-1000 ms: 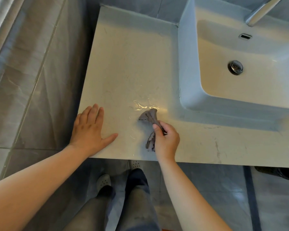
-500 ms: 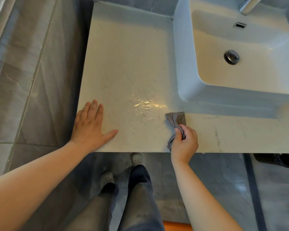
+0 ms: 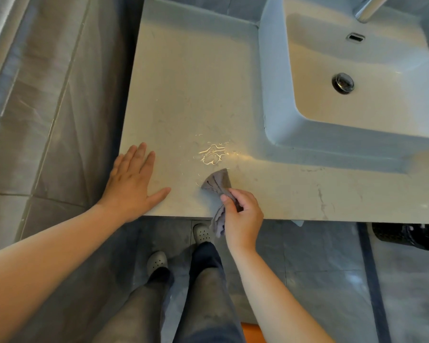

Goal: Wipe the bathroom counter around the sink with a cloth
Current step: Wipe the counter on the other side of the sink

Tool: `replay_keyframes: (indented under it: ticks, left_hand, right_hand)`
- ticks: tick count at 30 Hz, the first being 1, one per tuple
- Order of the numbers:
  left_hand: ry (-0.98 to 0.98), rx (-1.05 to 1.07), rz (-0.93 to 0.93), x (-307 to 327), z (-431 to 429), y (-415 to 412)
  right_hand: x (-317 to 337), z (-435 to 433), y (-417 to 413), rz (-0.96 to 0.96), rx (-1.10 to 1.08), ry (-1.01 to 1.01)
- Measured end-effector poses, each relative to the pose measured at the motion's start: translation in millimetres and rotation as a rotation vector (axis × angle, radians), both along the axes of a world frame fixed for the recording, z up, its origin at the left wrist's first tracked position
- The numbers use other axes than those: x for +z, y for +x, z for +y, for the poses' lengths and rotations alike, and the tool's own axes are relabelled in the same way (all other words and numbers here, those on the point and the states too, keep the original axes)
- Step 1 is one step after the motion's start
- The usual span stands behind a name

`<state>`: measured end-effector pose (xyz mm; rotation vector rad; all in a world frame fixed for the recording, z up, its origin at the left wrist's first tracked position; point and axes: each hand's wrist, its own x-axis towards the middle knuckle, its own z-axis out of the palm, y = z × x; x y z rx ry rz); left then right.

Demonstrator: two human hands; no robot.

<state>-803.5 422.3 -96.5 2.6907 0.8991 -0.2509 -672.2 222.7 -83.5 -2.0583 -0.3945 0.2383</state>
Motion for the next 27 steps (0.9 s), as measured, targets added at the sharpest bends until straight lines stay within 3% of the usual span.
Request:
replay_keyframes:
  ticks: [6, 16, 21, 27]
  left_hand:
    - [0.011, 0.033, -0.010, -2.4, -17.7, -27.9]
    - [-0.117, 0.106, -0.039, -8.1, -21.7, -39.9]
    - [-0.127, 0.107, -0.044, -9.2, -22.6, -41.5]
    - [-0.126, 0.136, -0.063, -10.8, -24.6, -39.8]
  right_hand:
    - [-0.3, -25.1, 14.2, -0.111, -0.204, -0.056]
    - [-15.5, 0.5, -37.8, -0.106, -0.034, -0.128]
    - [-2.5, 8.1, -33.6, 0.021, 0.154, -0.079]
    - [28.1, 13.3, 37.1, -0.119, -0.012, 0.006]
